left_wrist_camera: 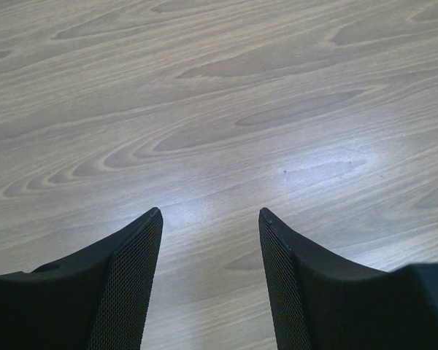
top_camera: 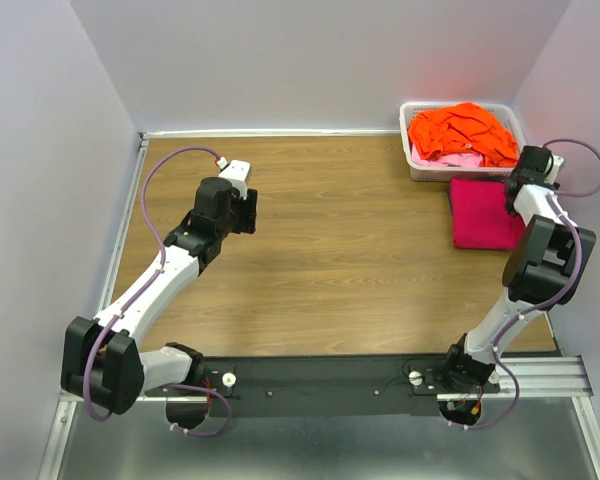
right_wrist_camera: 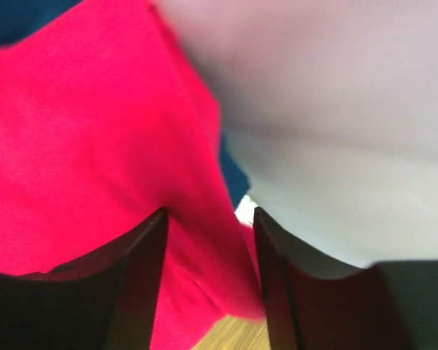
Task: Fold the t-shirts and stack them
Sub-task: Neatly place the folded tshirt to the corner, then reset both grippers
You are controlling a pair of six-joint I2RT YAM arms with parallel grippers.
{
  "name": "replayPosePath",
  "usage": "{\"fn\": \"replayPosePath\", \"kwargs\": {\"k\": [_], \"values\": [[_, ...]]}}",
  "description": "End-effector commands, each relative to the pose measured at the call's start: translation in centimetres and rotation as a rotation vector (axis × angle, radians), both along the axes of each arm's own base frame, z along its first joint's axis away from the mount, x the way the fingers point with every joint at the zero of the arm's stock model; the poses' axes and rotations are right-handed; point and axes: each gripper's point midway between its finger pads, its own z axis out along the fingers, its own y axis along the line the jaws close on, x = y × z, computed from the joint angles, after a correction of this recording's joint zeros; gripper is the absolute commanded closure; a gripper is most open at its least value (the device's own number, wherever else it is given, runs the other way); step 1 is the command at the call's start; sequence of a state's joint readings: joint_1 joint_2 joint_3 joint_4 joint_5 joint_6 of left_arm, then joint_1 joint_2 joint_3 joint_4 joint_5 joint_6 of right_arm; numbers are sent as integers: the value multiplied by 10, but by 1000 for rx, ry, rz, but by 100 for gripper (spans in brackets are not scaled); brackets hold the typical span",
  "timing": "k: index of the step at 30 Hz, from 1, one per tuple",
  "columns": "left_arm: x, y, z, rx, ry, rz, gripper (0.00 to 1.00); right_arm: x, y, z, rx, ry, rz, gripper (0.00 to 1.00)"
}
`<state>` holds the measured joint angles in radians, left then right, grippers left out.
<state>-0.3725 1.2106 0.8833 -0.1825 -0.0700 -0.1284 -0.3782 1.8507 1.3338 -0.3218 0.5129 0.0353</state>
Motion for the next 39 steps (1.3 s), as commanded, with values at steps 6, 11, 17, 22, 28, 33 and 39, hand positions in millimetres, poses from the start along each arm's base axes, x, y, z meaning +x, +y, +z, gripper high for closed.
{"fn": "replayPosePath", "kwargs": {"k": [6, 11, 17, 22, 28, 33, 39], "values": [[3, 4, 7, 8, -13, 20, 37, -12, -26, 99, -166, -244, -197, 27], [2, 8, 13, 2, -30, 44, 37, -30, 0, 158, -116, -458, -155, 15], [-3, 9, 38, -57, -106, 62, 36, -59, 64, 235, 16, -781, 41, 0], [-21, 25, 92, -120, -205, 131, 36, -97, 118, 290, -10, -951, 172, 0], [-75, 63, 182, -236, -452, 230, 24, -163, 163, 329, -77, -1112, 283, 0], [-119, 91, 208, -338, -631, 297, 14, -196, 187, 324, -42, -1202, 403, 0], [-147, 118, 196, -437, -767, 389, 6, -208, 201, 296, -26, -1211, 490, 0]]}}
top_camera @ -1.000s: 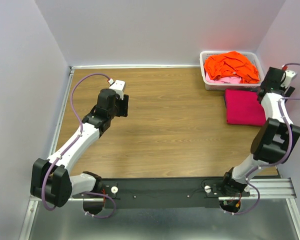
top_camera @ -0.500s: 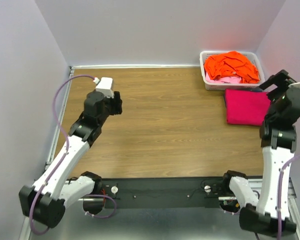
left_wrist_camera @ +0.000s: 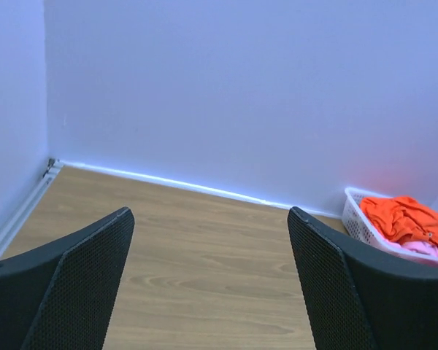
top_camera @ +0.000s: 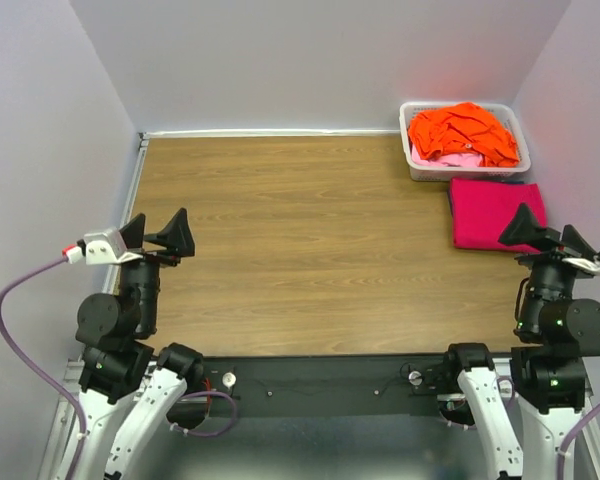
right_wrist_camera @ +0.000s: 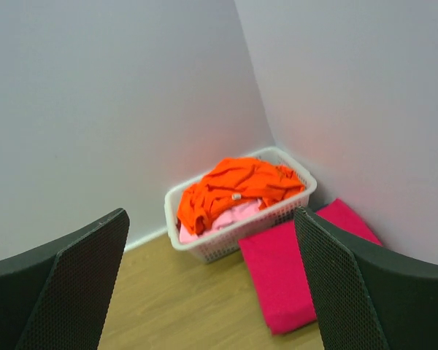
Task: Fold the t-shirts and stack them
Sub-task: Reset both grippers
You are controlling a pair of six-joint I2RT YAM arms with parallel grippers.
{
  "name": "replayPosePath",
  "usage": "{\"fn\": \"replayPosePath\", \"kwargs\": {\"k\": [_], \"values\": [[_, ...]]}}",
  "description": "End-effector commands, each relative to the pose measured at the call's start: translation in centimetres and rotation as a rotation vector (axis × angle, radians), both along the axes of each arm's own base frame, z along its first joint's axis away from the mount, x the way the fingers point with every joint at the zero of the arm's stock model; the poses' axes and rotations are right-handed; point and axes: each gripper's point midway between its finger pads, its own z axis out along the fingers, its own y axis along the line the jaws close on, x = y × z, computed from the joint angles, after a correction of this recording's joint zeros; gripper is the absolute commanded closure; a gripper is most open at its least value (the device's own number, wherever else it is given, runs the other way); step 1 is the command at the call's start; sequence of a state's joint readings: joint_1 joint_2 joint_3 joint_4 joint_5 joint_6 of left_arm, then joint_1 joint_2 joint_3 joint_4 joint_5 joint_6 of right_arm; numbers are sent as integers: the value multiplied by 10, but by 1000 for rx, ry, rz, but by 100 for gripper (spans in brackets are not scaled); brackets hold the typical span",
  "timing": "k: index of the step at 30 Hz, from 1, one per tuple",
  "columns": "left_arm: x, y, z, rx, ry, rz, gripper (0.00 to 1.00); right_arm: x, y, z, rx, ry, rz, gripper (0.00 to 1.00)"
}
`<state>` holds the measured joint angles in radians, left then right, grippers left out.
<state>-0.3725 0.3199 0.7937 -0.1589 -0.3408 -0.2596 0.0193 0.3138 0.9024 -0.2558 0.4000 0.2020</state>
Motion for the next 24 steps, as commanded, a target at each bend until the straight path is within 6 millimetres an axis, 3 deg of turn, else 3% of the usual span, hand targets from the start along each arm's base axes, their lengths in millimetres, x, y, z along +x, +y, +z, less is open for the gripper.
{"fn": "replayPosePath", "kwargs": {"k": [1, 6, 12, 20, 24], "values": [[-3, 19, -21, -77, -27, 91, 4, 7, 12, -29, -37, 58, 64, 0], [-7, 30, -44, -148, -50, 138, 1, 21, 20, -52, -31, 105, 111, 0], [-7, 37, -66, -186, -67, 173, 1, 28, 23, -61, -33, 123, 128, 0], [-5, 30, -52, -113, -124, 144, 1, 37, 25, -67, -34, 149, 135, 0], [4, 22, -55, -87, -106, 126, 1, 43, 27, -72, -36, 171, 147, 0]]}}
